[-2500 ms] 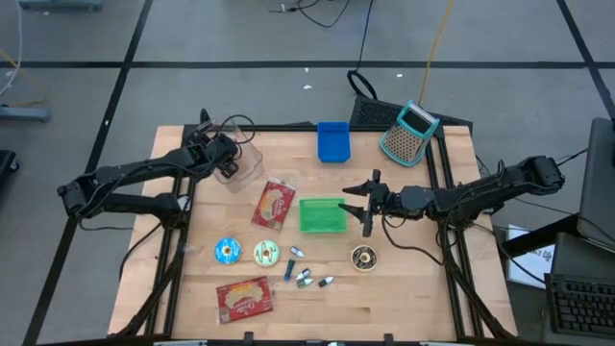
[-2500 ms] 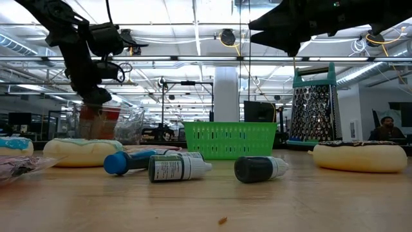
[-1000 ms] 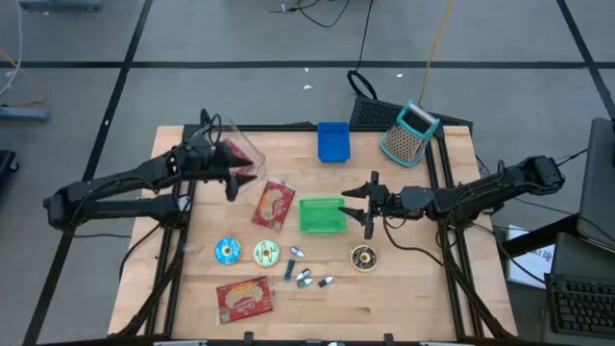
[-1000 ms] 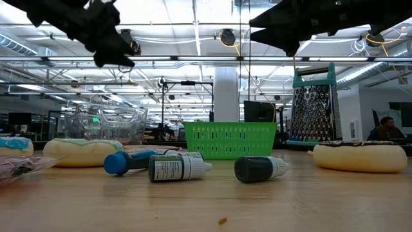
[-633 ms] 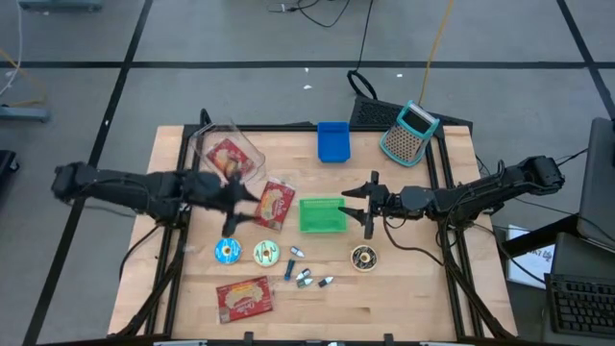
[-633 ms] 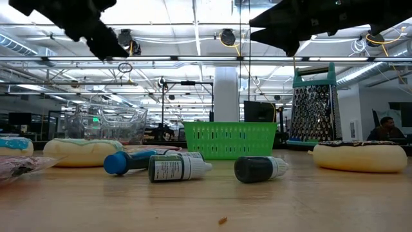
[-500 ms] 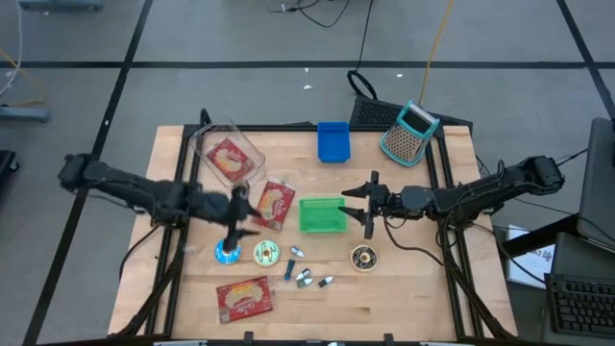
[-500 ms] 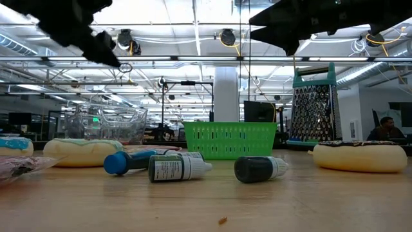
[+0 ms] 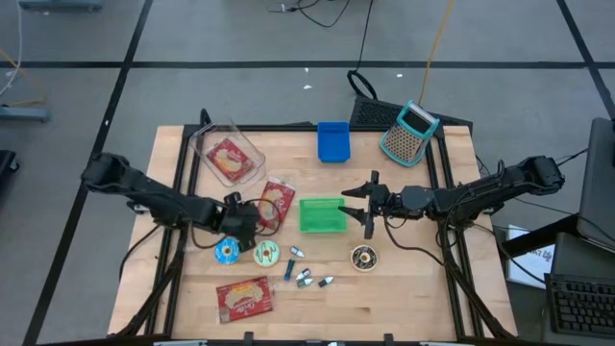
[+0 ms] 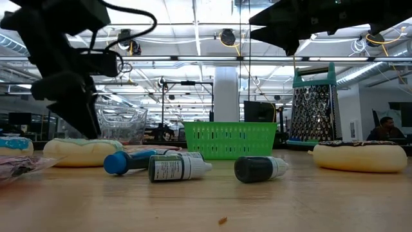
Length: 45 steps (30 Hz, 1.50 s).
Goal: Pick & Place Food Item
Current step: Put the top red popcorn bag into the transparent bin
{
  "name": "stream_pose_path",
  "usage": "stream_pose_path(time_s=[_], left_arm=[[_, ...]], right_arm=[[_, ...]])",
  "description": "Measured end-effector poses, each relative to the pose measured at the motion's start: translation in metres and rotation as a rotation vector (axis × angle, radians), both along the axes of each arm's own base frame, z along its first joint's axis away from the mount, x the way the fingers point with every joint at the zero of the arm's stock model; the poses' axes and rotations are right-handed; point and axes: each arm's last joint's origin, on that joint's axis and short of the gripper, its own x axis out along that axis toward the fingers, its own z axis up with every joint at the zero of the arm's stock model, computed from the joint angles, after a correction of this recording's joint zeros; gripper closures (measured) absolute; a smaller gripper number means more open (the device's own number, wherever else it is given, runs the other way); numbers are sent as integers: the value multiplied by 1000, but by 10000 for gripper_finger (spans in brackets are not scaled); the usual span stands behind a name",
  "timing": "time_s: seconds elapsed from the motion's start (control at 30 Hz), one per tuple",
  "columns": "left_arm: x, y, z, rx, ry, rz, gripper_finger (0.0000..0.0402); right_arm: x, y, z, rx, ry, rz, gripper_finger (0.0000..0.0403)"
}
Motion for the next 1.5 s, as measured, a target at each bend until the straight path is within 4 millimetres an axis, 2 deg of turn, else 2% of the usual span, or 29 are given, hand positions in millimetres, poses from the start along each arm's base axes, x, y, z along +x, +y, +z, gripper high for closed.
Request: stream_pose_path(time_s=[0.4, 0.67, 0.83, 1.2, 1.37, 1.5], left_arm=[[10, 16, -20, -11, 70, 110, 160], [13, 19, -23, 18, 89, 53, 165], [14, 19, -23, 12, 84, 44, 213], [13, 22, -24, 35, 86, 61, 383], [14, 23, -24, 34, 86, 66, 394], [11, 23, -16, 16, 57, 57, 398]], right_arm=[[0, 0, 0, 0, 0, 0, 207], [0, 0, 0, 0, 1, 1, 207], [0, 0, 0, 0, 1, 1, 206], [0, 0, 0, 0, 2, 1, 206], [0, 0, 0, 0, 1, 1, 206], [0, 0, 0, 0, 2, 2, 206]])
